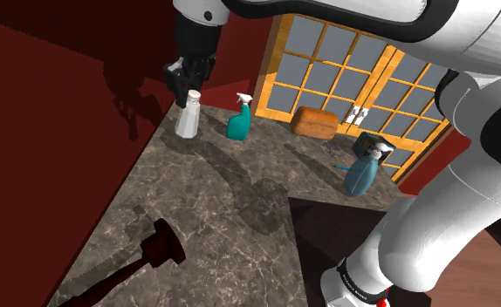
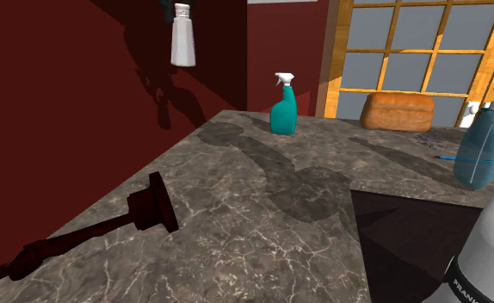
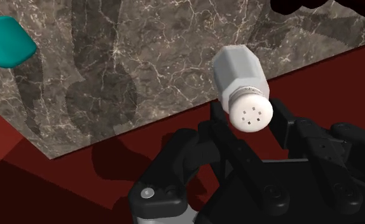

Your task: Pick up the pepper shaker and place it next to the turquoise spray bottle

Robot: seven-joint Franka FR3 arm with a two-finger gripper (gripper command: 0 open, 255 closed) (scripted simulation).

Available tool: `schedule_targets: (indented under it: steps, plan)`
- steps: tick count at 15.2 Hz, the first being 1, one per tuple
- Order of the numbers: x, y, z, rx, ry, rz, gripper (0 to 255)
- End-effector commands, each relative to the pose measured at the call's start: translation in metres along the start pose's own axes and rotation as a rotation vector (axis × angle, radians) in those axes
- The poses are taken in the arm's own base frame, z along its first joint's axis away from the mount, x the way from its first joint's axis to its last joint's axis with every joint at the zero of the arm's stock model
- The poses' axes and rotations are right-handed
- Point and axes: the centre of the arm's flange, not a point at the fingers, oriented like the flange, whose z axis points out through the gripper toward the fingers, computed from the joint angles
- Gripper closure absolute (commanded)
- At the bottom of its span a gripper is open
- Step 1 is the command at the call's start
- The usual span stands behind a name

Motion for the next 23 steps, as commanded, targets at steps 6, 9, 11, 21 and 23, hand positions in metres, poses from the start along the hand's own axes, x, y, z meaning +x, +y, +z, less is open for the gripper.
schedule_targets:
  steps: [6,9,11,21,23]
  plan:
    - [-0.008,0.092,0.006,0.001,0.0,-0.001,255]
    - [-0.01,0.131,0.009,0.001,0.0,-0.001,255]
    - [-0.012,0.157,0.011,0.001,0.0,-0.001,255]
    - [-0.022,0.289,0.02,0.001,0.0,-0.001,255]
    - [-0.023,0.315,0.022,0.001,0.0,-0.001,255]
